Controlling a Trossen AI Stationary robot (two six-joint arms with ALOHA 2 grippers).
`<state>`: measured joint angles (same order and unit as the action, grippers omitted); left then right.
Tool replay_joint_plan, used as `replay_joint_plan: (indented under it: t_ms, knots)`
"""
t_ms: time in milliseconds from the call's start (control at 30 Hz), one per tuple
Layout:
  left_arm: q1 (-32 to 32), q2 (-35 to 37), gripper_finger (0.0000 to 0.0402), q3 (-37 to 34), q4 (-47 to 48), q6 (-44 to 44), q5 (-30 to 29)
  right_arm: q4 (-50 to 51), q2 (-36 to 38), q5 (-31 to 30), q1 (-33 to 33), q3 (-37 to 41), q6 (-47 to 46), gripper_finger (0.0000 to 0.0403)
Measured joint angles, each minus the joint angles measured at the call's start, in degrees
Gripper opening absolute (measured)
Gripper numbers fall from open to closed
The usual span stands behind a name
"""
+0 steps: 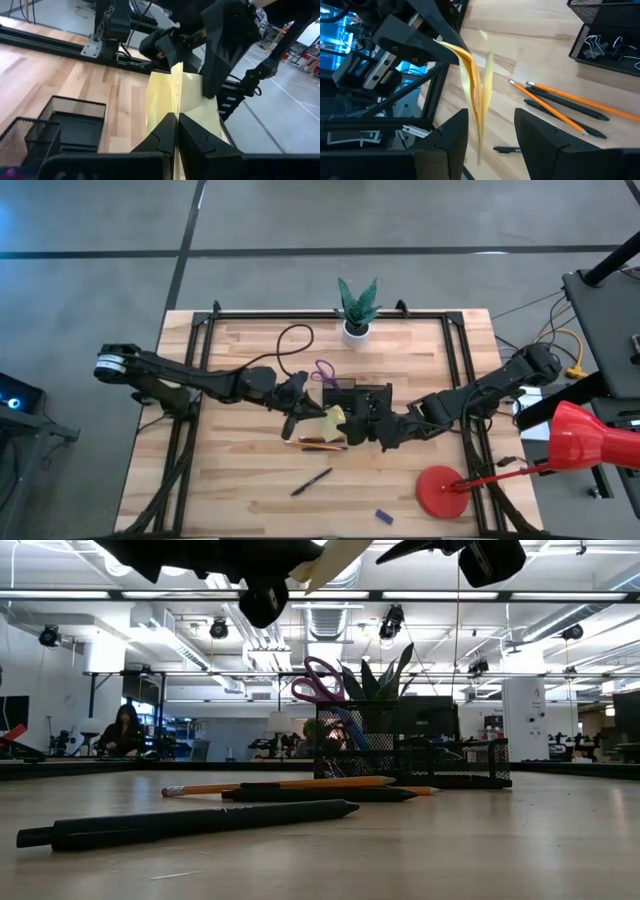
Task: Pick and place office supplies into organizer
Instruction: Put the yellow pad into the black organizer
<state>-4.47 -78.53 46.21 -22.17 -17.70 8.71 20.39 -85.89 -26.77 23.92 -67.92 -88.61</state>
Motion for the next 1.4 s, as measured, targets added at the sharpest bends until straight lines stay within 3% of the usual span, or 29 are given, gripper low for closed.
replay_joint_plan:
  t_ms: [133,433,667,900,1033,1233,1400]
  knots:
    - [0.0,-0.2,0.0,0.6,0.0,0.2,0.0,0.2,0.0,0.2,0.0,0.0,1.0,0.0135]
    - [0.0,0.2,0.0,0.1,0.9,0.1,0.0,2.3,-0.3,-0.2,0.0,0.1,2.3,0.0016]
    - [0.0,3.5,0.003,-0.6,3.2,0.0,-2.7,6.9,-0.1,-0.2,0.5,-0.1,1.8,0.0008]
    - [0.0,7.5,0.0088,-1.0,22.2,-0.2,-6.3,23.2,1.0,-1.7,0.6,-0.2,-2.9,0.0008]
    - [-0.3,8.4,0.01,-1.8,27.5,-3.3,-6.3,30.5,1.0,0.1,0.7,0.1,-9.8,0.0008]
    - [-0.7,9.1,0.0102,-2.6,26.7,-4.2,-6.3,32.9,1.0,-2.2,-0.3,3.3,-23.2,0.0008]
    - [-0.7,9.7,0.0102,-3.6,26.7,-4.0,-6.5,29.5,1.0,-2.6,-1.7,7.7,-26.9,0.0008]
